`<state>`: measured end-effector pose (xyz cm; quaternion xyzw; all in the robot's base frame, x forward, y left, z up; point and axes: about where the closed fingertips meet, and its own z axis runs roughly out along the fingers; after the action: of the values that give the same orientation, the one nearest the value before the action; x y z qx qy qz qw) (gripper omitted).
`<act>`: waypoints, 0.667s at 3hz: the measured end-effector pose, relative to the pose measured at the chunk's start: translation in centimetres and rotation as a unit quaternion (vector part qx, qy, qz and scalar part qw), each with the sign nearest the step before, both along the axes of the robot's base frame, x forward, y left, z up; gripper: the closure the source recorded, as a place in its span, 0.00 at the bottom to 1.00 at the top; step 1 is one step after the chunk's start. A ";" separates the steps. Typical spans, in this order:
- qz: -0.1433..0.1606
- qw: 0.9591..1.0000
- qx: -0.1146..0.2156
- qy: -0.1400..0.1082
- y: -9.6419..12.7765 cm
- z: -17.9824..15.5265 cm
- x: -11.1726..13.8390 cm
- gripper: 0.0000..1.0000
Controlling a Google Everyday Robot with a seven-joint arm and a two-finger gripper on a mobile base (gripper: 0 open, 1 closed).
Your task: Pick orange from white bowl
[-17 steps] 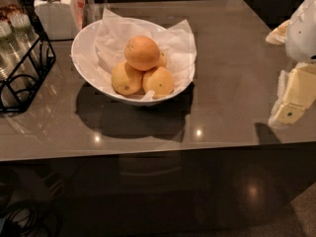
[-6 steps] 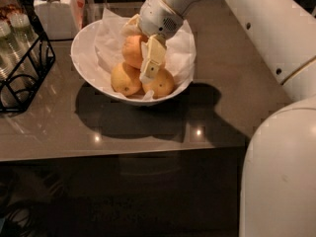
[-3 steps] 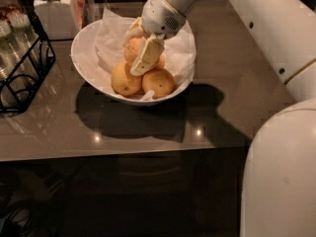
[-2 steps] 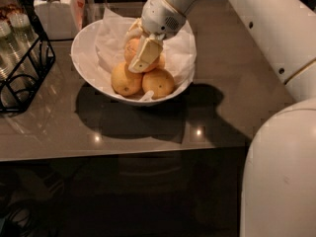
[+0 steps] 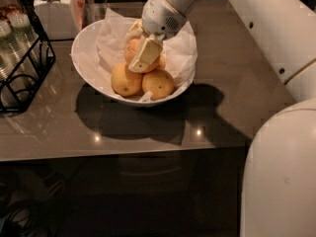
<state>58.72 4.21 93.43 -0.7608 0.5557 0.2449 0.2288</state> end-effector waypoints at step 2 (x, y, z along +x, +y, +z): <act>0.031 0.996 0.084 -0.003 -0.4 6.1 -2.0 1.00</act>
Offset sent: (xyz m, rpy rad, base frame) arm -0.0592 -0.0551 0.1155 0.2419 0.0123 0.0776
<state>56.74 3.79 99.53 -0.7563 0.5088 0.2952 0.2862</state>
